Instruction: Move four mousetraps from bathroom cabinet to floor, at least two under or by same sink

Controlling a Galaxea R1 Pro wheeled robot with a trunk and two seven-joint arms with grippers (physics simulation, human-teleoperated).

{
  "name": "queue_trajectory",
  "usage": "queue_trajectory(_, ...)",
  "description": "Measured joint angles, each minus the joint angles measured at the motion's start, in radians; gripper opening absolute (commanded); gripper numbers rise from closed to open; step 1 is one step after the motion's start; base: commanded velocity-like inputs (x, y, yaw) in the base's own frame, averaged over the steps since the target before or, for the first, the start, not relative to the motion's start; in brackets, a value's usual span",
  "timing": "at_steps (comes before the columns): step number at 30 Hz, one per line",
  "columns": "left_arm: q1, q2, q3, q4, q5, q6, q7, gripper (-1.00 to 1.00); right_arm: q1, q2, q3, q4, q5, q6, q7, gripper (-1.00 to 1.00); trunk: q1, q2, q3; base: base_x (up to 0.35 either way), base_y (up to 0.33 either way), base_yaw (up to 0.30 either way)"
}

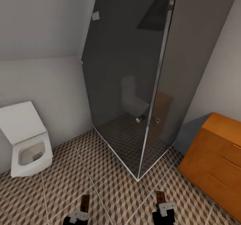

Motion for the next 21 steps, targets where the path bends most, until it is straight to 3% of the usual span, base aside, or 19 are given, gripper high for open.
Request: queue_trajectory(21, 0.0, 0.0, 0.0, 0.0, 0.0, 0.002, 0.001, -1.0, 0.0, 0.003, 0.001, 0.0, 0.0, 0.0, 0.0, -1.0, 0.0, 0.0, 0.0, 0.0, 0.0, 0.274)
